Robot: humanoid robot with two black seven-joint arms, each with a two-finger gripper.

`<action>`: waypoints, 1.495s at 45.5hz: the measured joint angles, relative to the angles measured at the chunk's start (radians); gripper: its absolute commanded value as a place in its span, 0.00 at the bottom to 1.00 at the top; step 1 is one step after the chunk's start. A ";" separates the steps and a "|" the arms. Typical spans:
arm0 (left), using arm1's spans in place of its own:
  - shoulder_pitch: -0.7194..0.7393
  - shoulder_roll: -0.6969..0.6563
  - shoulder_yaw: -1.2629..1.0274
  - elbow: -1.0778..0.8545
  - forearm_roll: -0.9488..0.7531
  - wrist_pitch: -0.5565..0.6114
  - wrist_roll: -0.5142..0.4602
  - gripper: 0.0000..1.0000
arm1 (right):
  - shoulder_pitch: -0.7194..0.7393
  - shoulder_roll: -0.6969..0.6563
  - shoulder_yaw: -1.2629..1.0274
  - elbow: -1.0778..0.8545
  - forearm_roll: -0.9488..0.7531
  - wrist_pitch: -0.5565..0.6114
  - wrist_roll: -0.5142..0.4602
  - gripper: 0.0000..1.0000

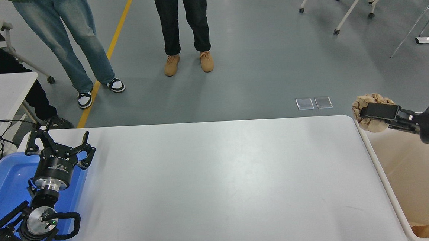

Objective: Clean the table surface

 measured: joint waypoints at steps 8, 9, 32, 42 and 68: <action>0.000 0.000 0.000 0.000 0.000 0.000 0.000 0.99 | -0.006 -0.012 0.005 -0.052 0.153 0.000 0.018 0.00; 0.000 0.000 0.000 0.000 0.000 0.000 0.000 0.99 | -0.009 -0.010 0.005 -0.063 0.178 -0.001 0.021 0.00; 0.000 0.000 0.000 0.000 0.000 0.000 0.000 0.99 | -0.146 0.171 0.011 -0.403 0.602 -0.010 0.079 0.00; 0.000 0.000 0.000 0.000 0.000 0.000 0.000 0.99 | -0.223 0.310 0.012 -0.611 0.721 -0.013 0.071 0.00; 0.000 0.000 0.000 0.000 0.000 0.000 0.000 0.99 | -0.340 0.707 0.014 -1.212 0.909 -0.011 -0.028 0.00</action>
